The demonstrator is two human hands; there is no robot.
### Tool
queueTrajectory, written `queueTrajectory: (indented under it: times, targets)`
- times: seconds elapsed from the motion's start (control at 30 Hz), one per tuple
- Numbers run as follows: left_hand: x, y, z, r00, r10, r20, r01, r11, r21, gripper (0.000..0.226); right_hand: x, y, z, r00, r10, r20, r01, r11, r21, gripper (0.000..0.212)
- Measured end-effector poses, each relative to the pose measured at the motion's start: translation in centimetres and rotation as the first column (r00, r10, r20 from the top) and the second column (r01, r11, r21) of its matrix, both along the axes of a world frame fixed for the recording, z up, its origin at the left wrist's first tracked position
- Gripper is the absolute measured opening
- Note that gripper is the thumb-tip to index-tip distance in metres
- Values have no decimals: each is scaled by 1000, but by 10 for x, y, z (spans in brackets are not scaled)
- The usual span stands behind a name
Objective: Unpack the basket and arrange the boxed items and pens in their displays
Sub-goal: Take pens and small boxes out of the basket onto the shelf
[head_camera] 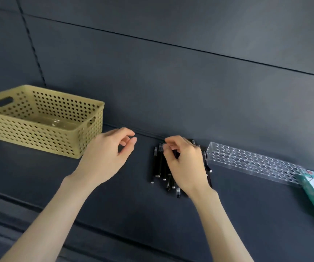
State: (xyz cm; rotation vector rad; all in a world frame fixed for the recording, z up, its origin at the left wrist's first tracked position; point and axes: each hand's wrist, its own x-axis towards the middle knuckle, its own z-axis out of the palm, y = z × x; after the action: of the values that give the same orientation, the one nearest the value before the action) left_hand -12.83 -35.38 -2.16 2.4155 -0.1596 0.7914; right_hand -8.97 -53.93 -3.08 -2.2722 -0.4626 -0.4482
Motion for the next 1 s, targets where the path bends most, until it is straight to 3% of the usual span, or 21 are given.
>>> queueTrajectory:
  times: [0.2,0.3,0.43,0.77,1.0]
  targets:
    - [-49,104,-1,1000,-9,-21,8,1000,-13,23,-41,104,2,995,88,50,-88,996,-1,15]
    - [-69,165,-4,999,-24,-43,24,1000,3,10,-60,162,1,995,85,47,-85,996,17,14]
    - [-76,233,-2,998,-45,-45,45,999,4,9,-77,222,6,996,76,44,-77,997,26,16]
    - [-16,316,13,984,-176,30,176,984,4,12,-36,302,26,997,49,60,-45,996,-72,14]
    - [43,339,15,964,-212,-160,219,975,26,16,22,324,25,994,110,9,-107,978,-180,17]
